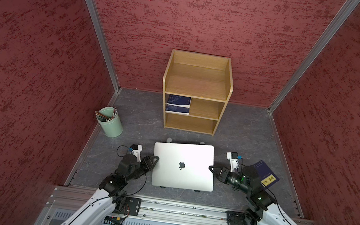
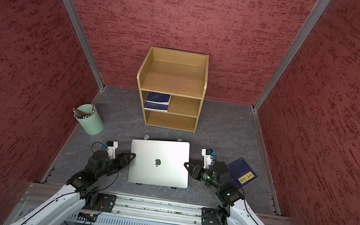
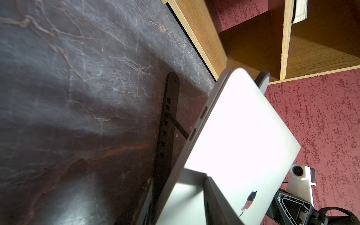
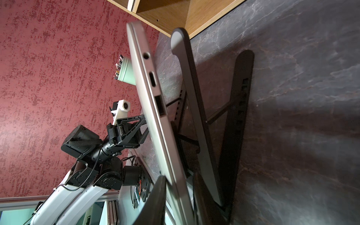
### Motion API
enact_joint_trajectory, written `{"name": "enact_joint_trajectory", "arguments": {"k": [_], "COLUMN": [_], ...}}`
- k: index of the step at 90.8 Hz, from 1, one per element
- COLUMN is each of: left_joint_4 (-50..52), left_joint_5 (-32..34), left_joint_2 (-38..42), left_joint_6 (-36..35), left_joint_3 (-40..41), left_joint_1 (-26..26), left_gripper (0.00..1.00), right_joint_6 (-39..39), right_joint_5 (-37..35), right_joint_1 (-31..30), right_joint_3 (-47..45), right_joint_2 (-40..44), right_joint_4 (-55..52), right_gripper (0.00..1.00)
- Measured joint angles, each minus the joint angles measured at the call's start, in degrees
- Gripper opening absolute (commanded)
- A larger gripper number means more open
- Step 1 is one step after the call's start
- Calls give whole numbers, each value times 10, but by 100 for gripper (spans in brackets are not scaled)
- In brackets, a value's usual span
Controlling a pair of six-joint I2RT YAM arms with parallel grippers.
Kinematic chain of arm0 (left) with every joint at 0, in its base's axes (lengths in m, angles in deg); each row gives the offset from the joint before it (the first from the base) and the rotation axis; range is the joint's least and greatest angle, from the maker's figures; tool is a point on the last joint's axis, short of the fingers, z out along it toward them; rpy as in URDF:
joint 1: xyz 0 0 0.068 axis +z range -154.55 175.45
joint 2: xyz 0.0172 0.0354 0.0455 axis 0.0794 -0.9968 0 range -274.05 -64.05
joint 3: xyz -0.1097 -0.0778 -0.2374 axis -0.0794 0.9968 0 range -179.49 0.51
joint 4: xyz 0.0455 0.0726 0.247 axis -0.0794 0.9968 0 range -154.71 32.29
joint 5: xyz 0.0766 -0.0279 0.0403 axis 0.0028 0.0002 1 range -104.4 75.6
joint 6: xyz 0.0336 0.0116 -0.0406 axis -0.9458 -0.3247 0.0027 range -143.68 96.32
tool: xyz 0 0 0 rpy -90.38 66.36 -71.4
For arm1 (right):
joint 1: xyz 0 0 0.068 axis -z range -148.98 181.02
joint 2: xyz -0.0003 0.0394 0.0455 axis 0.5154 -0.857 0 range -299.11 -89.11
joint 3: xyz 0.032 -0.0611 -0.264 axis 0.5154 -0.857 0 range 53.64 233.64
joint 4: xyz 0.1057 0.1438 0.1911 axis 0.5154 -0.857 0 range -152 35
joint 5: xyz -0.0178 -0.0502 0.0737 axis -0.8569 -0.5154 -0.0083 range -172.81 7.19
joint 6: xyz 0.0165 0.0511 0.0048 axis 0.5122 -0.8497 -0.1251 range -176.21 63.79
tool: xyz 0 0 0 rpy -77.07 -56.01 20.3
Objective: Close the laptop lid and set it aside
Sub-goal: Pick up the laptop from the computer stand.
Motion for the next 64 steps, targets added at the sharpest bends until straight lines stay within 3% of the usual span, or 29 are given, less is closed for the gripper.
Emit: {"name": "enact_joint_trajectory", "arguments": {"k": [39, 64], "left_joint_4": [3, 9], "left_joint_5": [12, 13], "left_joint_2": [-8, -10], "left_joint_6": [2, 2], "left_joint_3": [-2, -4], "left_joint_1": [-19, -20], "left_gripper": [43, 43], "right_joint_6": [-2, -1], "right_joint_5": [35, 45], "right_joint_1": [-7, -12], "right_joint_3": [23, 38], "right_joint_2": [-14, -38], "right_joint_4": [31, 49], "right_gripper": [28, 22]}}
